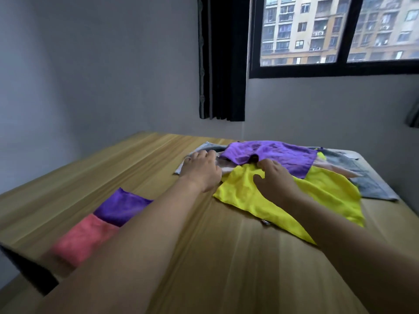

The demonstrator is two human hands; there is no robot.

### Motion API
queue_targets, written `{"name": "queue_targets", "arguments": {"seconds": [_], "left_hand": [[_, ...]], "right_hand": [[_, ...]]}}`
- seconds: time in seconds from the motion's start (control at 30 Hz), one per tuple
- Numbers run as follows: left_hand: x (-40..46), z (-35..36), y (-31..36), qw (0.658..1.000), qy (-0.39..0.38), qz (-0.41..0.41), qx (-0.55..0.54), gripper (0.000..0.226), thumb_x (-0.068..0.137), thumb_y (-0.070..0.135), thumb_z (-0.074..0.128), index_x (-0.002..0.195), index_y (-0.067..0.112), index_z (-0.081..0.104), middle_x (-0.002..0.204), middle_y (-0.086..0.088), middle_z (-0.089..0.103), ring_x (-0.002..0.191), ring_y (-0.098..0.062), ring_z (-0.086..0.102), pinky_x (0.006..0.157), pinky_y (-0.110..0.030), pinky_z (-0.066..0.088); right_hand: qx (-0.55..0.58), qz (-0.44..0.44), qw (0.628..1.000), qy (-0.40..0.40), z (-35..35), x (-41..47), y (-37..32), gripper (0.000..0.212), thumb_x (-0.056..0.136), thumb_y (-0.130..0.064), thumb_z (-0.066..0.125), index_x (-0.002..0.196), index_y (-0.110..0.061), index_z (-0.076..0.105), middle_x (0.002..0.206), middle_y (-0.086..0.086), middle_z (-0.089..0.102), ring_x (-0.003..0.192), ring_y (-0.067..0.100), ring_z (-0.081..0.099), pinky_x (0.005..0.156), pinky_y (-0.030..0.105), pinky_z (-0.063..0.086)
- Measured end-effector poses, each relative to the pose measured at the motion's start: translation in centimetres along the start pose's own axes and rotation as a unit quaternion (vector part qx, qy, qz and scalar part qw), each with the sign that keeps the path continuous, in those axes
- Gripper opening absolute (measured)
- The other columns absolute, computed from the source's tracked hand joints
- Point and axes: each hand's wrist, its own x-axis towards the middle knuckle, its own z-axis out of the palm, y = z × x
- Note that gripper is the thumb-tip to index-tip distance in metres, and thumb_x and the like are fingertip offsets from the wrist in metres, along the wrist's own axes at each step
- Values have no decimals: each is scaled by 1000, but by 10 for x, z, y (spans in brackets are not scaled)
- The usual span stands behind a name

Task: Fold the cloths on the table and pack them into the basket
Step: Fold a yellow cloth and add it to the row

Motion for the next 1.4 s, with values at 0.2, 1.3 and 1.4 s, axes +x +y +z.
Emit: {"name": "queue_targets", "arguments": {"seconds": [0.2,1.3,1.4], "left_hand": [[-5,68,28,978,-154,62,-125,51,83,22,55,133,18,46,141,-7,44,129,-26,37,107,-33,33],[-61,-206,47,882,-33,-181,-434,25,91,33,51,75,15,55,78,-8,58,69,-23,55,68,-31,46],[-77,-179,45,863,-126,-202,-445,16,88,25,56,85,9,60,89,-14,63,76,-28,60,72,-36,53]], "right_hand": [[-34,5,994,-104,24,-19,57,48,86,-49,57,123,-19,51,124,5,51,118,25,49,100,33,38],[466,252,846,-59,-162,-30,-49,37,88,-19,67,60,-12,43,46,2,35,37,12,29,33,17,25],[470,306,817,-136,-140,-49,-45,35,82,-22,73,62,-14,46,46,1,38,42,10,33,41,19,34]]}}
